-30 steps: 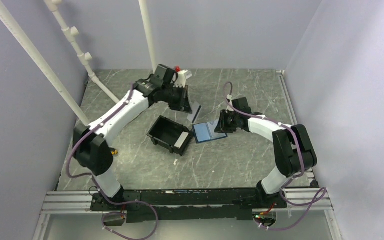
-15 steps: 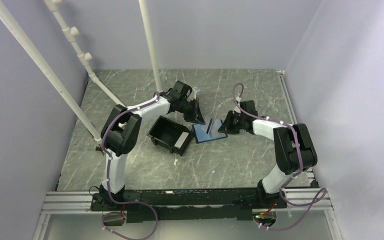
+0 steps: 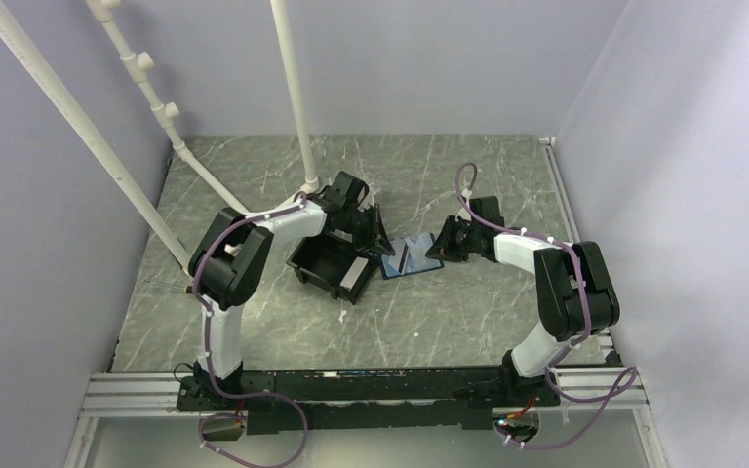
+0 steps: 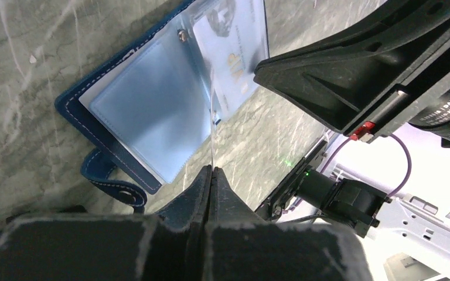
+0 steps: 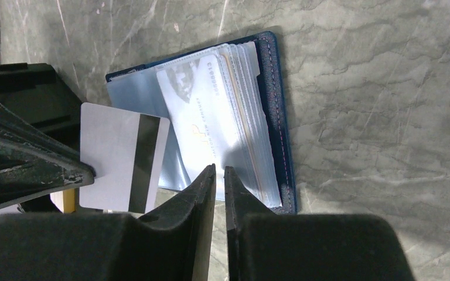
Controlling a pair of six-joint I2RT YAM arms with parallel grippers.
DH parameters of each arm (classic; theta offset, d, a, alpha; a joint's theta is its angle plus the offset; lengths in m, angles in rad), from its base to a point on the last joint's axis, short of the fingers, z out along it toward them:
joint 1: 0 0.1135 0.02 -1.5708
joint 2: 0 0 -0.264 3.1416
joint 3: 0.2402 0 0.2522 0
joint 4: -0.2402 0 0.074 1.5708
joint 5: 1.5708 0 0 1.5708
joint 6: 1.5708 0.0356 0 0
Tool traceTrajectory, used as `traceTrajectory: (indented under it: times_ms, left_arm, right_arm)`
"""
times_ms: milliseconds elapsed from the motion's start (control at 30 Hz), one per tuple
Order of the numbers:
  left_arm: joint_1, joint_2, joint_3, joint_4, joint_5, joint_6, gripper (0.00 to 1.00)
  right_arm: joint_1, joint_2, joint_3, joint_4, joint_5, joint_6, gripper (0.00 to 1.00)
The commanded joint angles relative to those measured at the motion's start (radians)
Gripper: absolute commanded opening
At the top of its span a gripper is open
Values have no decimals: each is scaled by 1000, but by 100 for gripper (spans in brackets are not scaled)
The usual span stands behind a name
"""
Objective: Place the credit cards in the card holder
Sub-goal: Insert the credit card into the card holder.
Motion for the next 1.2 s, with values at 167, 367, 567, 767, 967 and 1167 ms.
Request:
traceTrajectory:
  times_ms: [167,367,567,767,967,1167]
  left_arm:
    - [-4,-64,-20,46,17,-26,0]
    - [-3,-49,-8,30,21,-32,0]
    - [-4,-34,6,-7,16,-36,0]
    - [-4,-20,11,-3,24,-46,0]
    - [-4,-2,21,-5,22,-48,0]
    - [-4,12,35,-12,21,-49,0]
  right_arm:
    - [-9,16,-20,-41,63,-49,15]
    - [-9,13,-22,-41,63,-51,15]
    - [-9,11,-24,-39,60,-49,15]
    - [-10,8,-25,-38,58,-49,15]
    - [-9,5,-24,-41,58,-49,15]
    - [-10,5,-24,-40,56,-48,15]
